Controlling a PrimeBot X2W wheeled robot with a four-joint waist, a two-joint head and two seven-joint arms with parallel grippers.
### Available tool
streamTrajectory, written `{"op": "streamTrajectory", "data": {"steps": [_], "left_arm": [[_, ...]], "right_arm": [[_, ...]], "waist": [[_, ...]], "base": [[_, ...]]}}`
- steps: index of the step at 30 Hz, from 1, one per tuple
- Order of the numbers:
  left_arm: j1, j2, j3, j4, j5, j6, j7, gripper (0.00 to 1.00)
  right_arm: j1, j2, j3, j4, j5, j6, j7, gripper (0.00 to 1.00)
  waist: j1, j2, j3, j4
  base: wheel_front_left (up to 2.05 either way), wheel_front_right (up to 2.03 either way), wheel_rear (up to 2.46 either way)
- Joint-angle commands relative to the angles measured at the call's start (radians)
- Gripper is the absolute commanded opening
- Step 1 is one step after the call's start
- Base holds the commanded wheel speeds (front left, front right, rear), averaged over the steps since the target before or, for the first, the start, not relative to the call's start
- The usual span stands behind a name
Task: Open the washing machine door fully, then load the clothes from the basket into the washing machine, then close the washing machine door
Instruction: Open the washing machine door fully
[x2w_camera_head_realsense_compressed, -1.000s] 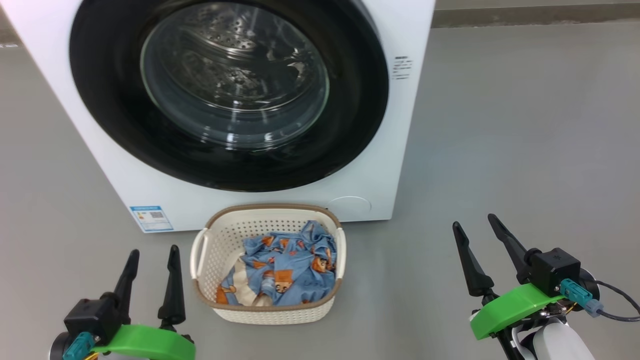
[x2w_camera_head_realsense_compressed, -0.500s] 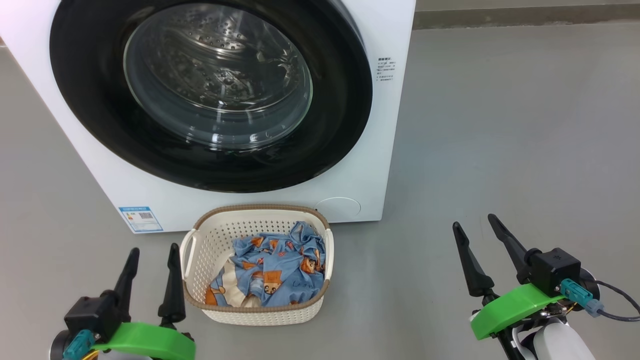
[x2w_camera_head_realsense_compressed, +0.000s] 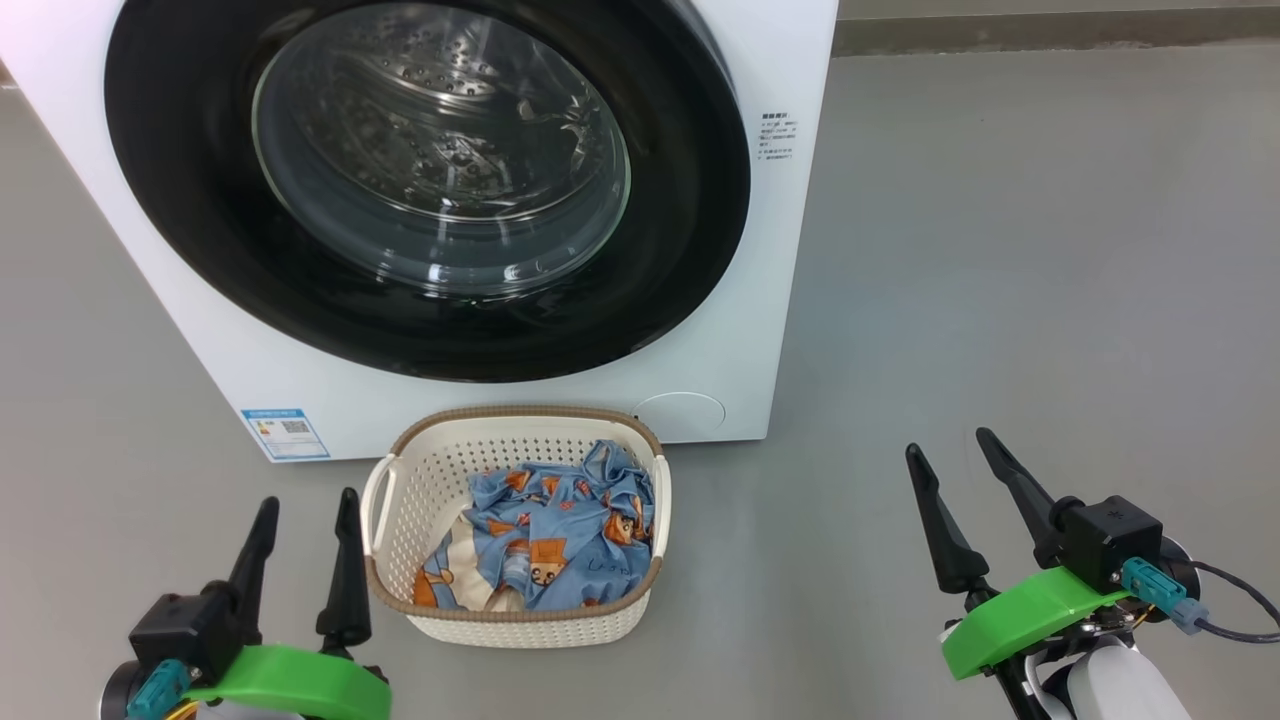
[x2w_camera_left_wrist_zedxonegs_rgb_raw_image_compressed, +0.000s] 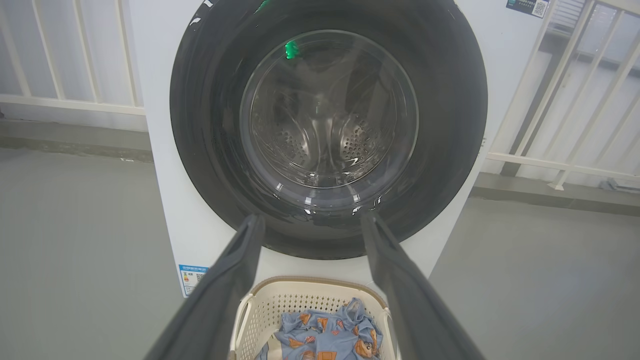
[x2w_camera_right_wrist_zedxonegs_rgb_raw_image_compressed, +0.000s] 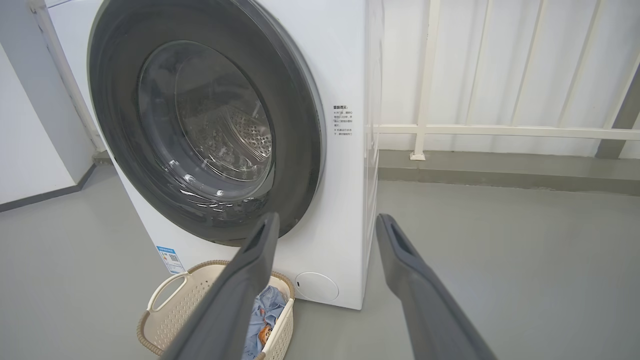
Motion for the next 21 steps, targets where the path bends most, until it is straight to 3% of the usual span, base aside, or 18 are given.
{"op": "streamTrajectory", "data": {"steps": [1,21], "left_arm": [[-0.043,0.016,0.032,-0.02,-0.007,-0.003,-0.006,1.0],[-0.061,0.016,0.026,-0.038,-0.02,-0.003,-0.006,1.0]], "right_arm": [[-0.04,-0.003,0.021,-0.023,0.003,0.002,-0.012,1.0],[-0.088,-0.019,0.003,-0.022,0.023,0.002,-0.012,1.0]], "waist": [[0.0,0.0,0.0,0.001],[0.0,0.0,0.055,0.031]], "base": [[0.0,0.0,0.0],[0.0,0.0,0.0]]}}
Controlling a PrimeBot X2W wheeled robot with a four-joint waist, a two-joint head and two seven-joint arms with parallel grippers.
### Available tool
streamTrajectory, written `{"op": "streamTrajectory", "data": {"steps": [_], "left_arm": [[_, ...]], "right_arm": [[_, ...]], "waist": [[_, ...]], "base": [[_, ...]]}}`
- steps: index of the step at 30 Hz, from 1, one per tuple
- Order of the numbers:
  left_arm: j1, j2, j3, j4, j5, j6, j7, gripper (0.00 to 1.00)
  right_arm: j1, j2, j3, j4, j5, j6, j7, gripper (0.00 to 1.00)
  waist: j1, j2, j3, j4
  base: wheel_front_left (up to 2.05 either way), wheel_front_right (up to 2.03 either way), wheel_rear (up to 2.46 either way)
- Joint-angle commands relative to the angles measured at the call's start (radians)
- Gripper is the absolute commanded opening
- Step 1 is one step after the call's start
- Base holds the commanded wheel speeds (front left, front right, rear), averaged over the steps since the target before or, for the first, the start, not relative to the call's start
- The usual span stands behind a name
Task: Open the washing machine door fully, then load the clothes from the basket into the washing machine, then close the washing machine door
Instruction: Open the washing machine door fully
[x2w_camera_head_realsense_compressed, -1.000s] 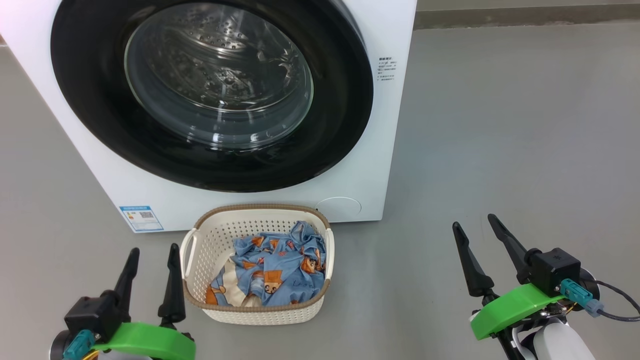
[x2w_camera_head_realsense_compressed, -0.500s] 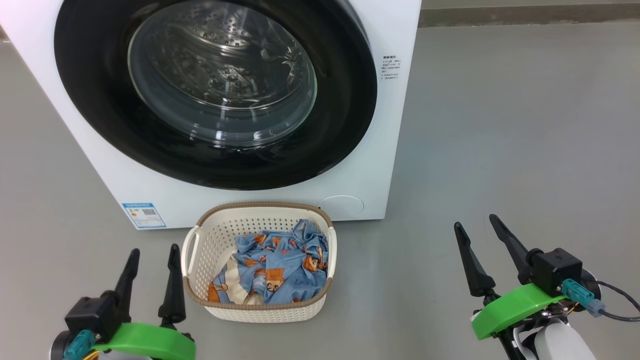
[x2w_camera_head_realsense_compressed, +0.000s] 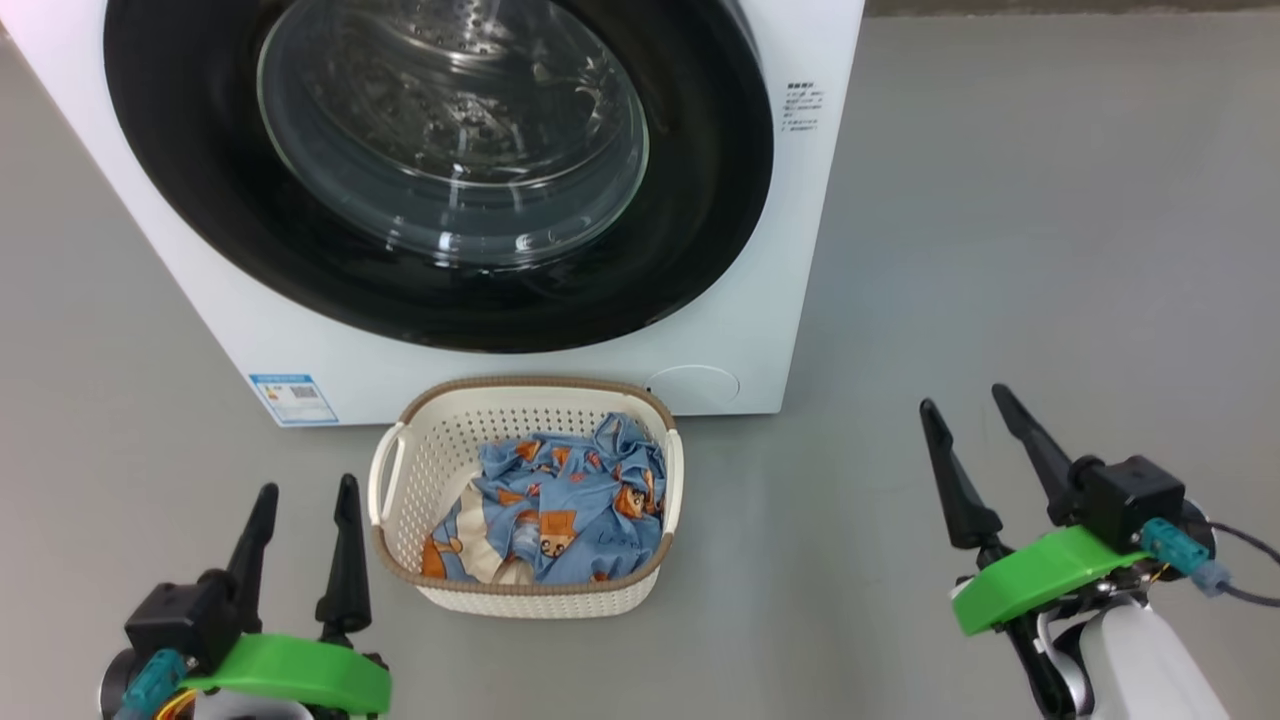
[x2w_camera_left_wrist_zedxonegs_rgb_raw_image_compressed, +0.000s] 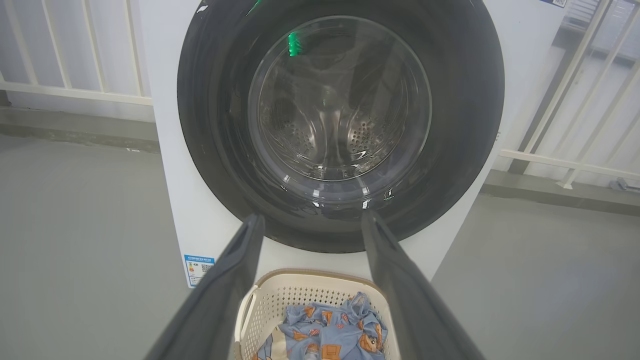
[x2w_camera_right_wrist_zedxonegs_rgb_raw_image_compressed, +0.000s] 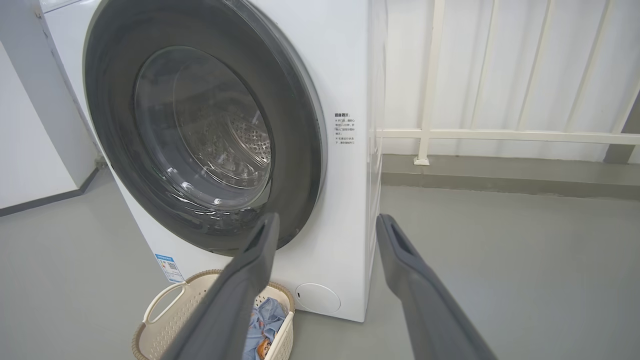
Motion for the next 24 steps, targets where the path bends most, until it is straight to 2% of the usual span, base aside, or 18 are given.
{"op": "streamTrajectory", "data": {"steps": [1,13,14,15,16,17,19,20,24], "left_arm": [[-0.053,0.016,0.024,-0.032,-0.015,-0.003,-0.006,1.0],[-0.088,0.016,0.017,-0.036,-0.034,-0.003,-0.006,1.0],[-0.092,0.016,0.016,-0.037,-0.034,-0.003,-0.006,1.0],[-0.092,0.016,0.016,-0.037,-0.034,-0.003,-0.006,1.0],[-0.095,0.016,0.017,-0.037,-0.032,-0.003,-0.006,1.0],[-0.098,0.016,0.016,-0.038,-0.03,-0.003,-0.006,1.0],[-0.105,0.016,0.016,-0.04,-0.027,-0.003,-0.006,1.0],[-0.108,0.016,0.015,-0.04,-0.025,-0.003,-0.006,1.0],[-0.122,0.016,0.01,-0.039,-0.008,-0.003,-0.006,1.0]], "right_arm": [[-0.038,-0.011,0.012,-0.027,0.015,0.002,-0.012,1.0],[-0.137,-0.054,-0.034,-0.034,0.118,0.002,-0.012,1.0],[-0.148,-0.062,-0.036,-0.032,0.127,0.002,-0.012,0.78],[-0.148,-0.062,-0.036,-0.032,0.127,0.002,-0.012,0.78],[-0.161,-0.068,-0.039,-0.031,0.14,0.002,-0.012,0.49],[-0.173,-0.077,-0.042,-0.029,0.151,0.002,-0.012,0.4],[-0.197,-0.096,-0.047,-0.024,0.168,0.002,-0.012,0.04],[-0.21,-0.101,-0.055,-0.024,0.184,0.002,-0.012,0.0],[-0.26,-0.129,-0.069,-0.012,0.254,0.002,-0.012,0.0]], "waist": [[-0.0001,0.0,0.018,0.011],[-0.0001,0.0,0.087,0.059],[-0.0001,0.0,0.093,0.064],[-0.0001,0.0,0.093,0.064],[-0.0001,0.0,0.1,0.069],[-0.0001,0.0,0.106,0.073],[-0.0001,0.0,0.119,0.082],[-0.0001,0.0,0.126,0.087],[-0.0001,0.0,0.15,0.101]], "base": [[0.0,0.0,0.0],[0.0,0.0,0.0],[0.0,0.0,0.0],[0.0,0.0,0.0],[0.0,0.0,0.0],[0.0,0.0,0.0],[0.0,0.0,0.0],[0.0,0.0,0.0],[0.0,0.0,0.0]]}}
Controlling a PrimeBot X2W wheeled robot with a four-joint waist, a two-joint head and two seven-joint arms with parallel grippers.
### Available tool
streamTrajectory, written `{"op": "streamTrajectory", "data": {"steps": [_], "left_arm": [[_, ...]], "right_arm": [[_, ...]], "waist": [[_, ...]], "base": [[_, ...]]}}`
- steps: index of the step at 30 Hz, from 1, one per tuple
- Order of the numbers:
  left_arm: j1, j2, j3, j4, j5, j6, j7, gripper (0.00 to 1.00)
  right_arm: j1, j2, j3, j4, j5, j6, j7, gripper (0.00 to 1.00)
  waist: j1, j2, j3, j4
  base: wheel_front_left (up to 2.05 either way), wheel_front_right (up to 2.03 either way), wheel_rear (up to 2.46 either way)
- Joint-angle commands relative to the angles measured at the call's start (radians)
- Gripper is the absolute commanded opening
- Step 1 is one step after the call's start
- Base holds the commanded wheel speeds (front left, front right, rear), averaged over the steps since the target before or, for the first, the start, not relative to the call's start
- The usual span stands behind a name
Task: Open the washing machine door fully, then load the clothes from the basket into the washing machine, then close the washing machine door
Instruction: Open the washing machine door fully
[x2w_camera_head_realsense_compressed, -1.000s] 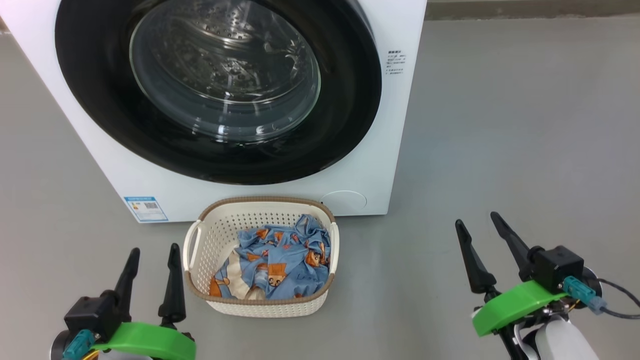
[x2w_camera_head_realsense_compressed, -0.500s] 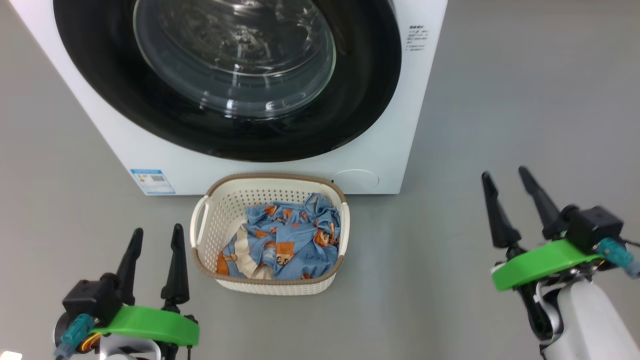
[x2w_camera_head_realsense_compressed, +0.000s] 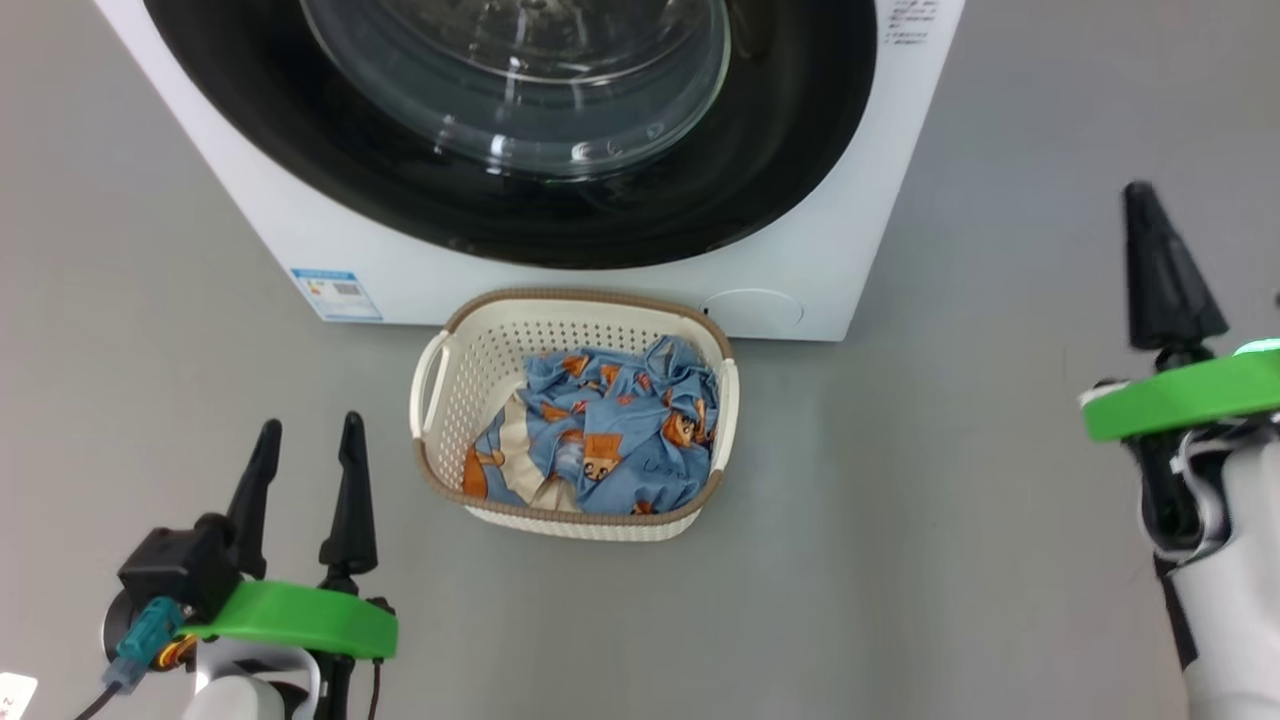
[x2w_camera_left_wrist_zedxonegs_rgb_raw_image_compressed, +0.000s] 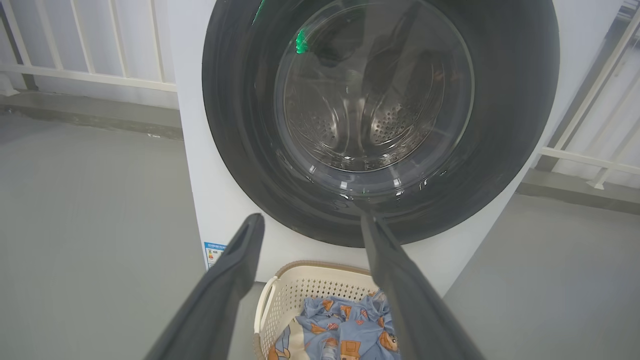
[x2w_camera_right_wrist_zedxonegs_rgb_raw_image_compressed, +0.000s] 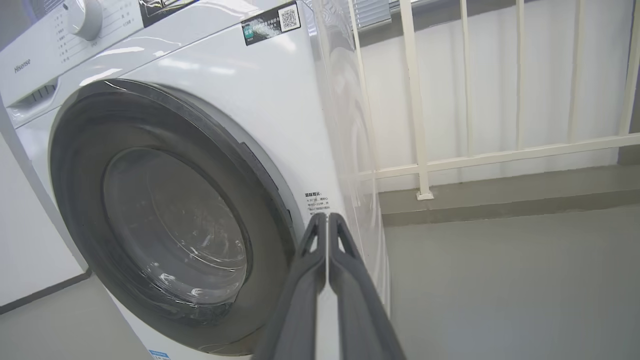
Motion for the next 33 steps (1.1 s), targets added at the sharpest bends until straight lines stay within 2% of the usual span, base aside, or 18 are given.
{"op": "streamTrajectory", "data": {"steps": [1,5,12,21,25,33], "left_arm": [[-0.042,0.016,0.028,-0.026,0.012,-0.003,-0.006,1.0],[-0.054,0.016,0.026,-0.033,0.012,-0.003,-0.006,1.0],[-0.074,0.016,0.019,-0.06,0.009,-0.003,-0.006,1.0],[-0.11,0.016,0.014,-0.085,-0.012,-0.003,-0.006,1.0],[-0.123,0.016,0.014,-0.087,-0.023,-0.003,-0.006,1.0],[-0.149,0.016,0.01,-0.091,-0.04,-0.003,-0.006,1.0]], "right_arm": [[-0.034,-0.012,0.013,-0.017,0.029,0.002,-0.012,0.0],[-0.087,-0.039,0.018,0.003,0.125,0.002,-0.012,0.0],[-0.197,-0.116,0.088,0.066,0.316,0.002,0.025,0.0],[-0.356,-0.187,0.123,0.143,0.609,0.002,0.154,0.0],[-0.421,-0.22,0.148,0.165,0.702,0.002,0.223,0.0],[-0.544,-0.238,0.176,0.205,0.891,0.002,0.349,0.0]], "waist": [[0.0,-0.0001,0.021,0.017],[0.0,-0.0001,0.045,0.025],[0.0,-0.0001,0.095,0.038],[0.0,-0.0001,0.175,0.066],[0.0,-0.0001,0.204,0.081],[0.0,-0.0001,0.252,0.111]], "base": [[0.0,0.0,0.0],[0.0,0.0,0.0],[0.0,0.0,0.0],[0.0,0.0,0.0],[0.0,0.0,0.0],[0.0,0.0,0.0]]}}
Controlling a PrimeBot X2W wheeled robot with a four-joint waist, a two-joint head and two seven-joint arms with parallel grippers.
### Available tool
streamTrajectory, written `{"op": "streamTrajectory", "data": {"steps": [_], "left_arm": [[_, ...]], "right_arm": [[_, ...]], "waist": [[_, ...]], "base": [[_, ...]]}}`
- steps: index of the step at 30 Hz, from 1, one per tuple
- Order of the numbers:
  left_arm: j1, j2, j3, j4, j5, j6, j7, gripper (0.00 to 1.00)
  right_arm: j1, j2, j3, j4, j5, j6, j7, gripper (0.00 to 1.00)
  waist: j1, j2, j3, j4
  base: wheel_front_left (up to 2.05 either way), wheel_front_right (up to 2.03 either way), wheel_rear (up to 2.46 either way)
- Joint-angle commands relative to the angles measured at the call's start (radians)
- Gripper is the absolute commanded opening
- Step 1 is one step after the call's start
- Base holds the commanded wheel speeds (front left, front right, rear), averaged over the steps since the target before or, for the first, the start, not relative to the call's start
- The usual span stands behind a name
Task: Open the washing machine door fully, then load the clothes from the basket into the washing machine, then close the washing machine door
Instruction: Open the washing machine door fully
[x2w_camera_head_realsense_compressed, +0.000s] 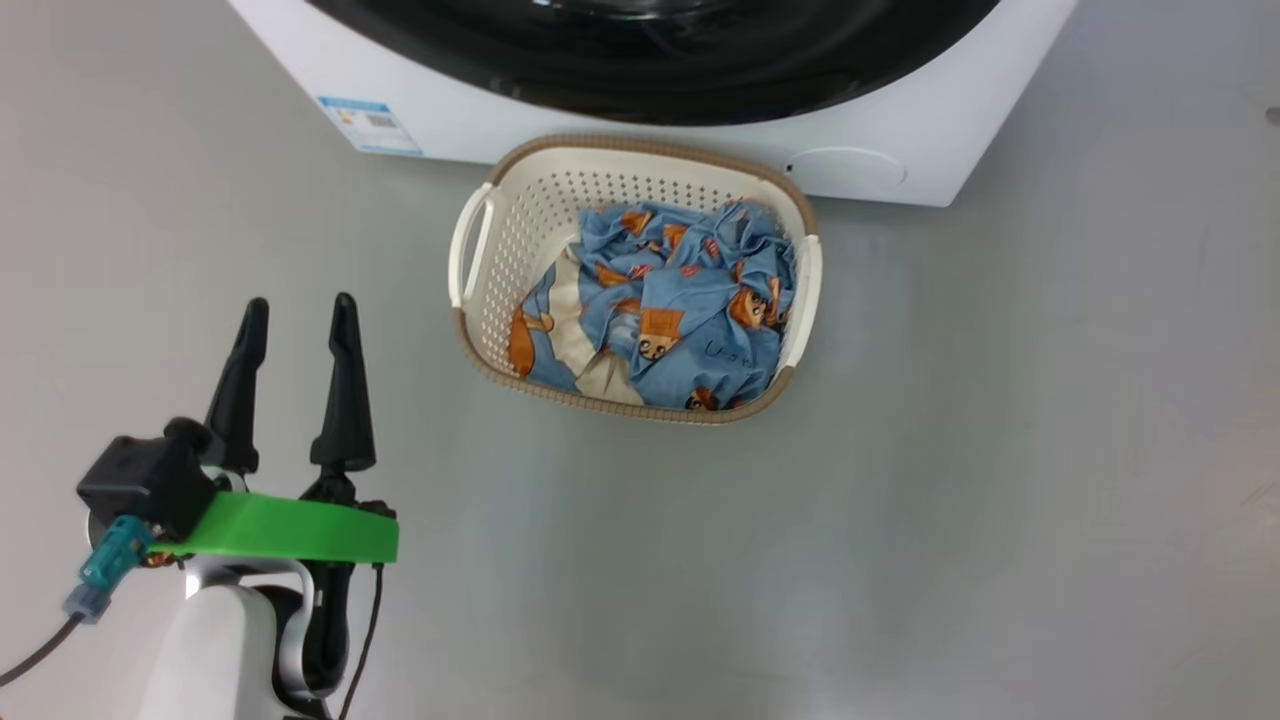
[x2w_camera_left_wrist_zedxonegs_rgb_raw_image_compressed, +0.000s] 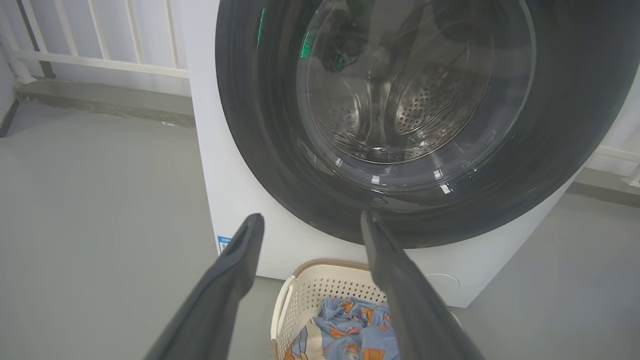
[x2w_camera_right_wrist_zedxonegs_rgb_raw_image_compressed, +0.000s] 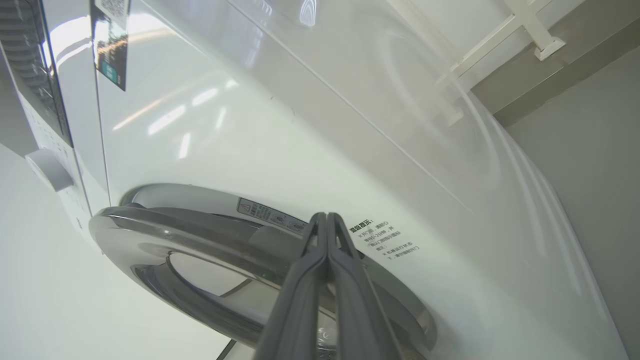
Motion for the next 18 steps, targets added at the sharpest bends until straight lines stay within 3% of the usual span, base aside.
{"op": "streamTrajectory", "data": {"steps": [1,18], "left_arm": [[-0.02,0.02,0.027,-0.029,-0.01,-0.003,-0.006,1.0],[-0.05,0.02,0.022,-0.039,-0.059,-0.003,-0.006,1.0]], "right_arm": [[-0.032,-0.008,0.018,-0.014,0.026,0.002,0.029,0.0],[-0.254,-0.029,0.124,0.077,0.104,0.002,0.22,0.0]], "waist": [[0.0,0.0,0.025,0.021],[0.0,0.0,0.107,0.07]], "base": [[0.0,0.0,0.0],[0.0,0.0,0.0]]}}
